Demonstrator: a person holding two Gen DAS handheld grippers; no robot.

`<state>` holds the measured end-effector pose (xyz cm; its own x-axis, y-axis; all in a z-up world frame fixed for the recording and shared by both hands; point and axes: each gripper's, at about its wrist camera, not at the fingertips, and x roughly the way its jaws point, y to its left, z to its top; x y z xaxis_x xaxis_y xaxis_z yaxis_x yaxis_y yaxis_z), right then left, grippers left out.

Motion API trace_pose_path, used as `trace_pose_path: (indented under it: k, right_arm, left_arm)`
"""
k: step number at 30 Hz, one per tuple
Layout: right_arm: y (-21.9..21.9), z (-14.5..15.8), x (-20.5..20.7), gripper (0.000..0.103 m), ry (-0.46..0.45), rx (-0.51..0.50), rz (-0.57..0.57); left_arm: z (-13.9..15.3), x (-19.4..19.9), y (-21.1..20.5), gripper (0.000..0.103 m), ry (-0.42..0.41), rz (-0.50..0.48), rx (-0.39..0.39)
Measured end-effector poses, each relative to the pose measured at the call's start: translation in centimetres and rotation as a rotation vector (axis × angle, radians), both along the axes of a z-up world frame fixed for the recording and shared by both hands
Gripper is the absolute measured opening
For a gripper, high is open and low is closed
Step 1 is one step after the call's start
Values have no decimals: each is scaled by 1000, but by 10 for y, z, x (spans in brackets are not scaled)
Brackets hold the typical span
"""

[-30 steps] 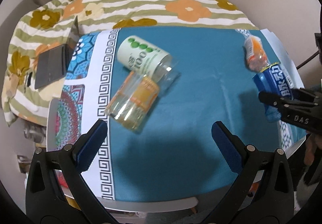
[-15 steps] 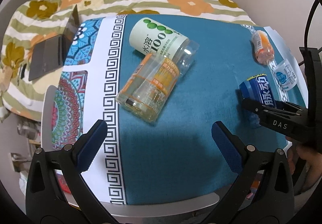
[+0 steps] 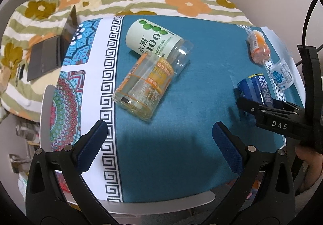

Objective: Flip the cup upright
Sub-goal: 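Lift the blue cup with the right gripper and rotate it upright, then lower the upright blue cup onto the cloth and open the right gripper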

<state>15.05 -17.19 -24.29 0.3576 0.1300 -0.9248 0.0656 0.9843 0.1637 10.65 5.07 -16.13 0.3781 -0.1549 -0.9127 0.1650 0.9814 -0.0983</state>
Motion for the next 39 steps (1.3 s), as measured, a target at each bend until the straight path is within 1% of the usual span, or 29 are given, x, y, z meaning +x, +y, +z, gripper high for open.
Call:
trace_pose_path:
  k: [4,5,6,7,21,26,29,33,39]
  right_arm:
    - [-1,3,-3,86,-15,-1,10]
    - [-1,4,-3,90,-19,0,12]
    - [-1,4,-3,101,-22,2,15]
    - [-1,6,-4,103,-29,3,18]
    - [-5,13,-11,103,-69,-2,37]
    - [-6,24,-13,102,-87,-12,30]
    - [-13,38,-18,102,-93,-11,24]
    - [-31,65,-30,102,-110,-30,28]
    - [-78,95,-41,103,-74,-62,55]
  left_arm:
    - [2,-2,-1,103,-3,0,1]
    - [3,-3,-2,103,-5,-1,1]
    - [4,-4,-3,103,-6,-1,1]
    - [5,-4,-4,103,-7,-2,1]
    - [12,-14,-13,103,-20,-10,6]
    - [20,-15,-17,103,-24,-17,-5]
    - [31,-13,-24,103,-29,-26,-20]
    - [53,-6,-45,103,-44,-42,-24]
    - [67,15,-95,103,30,-57,-61]
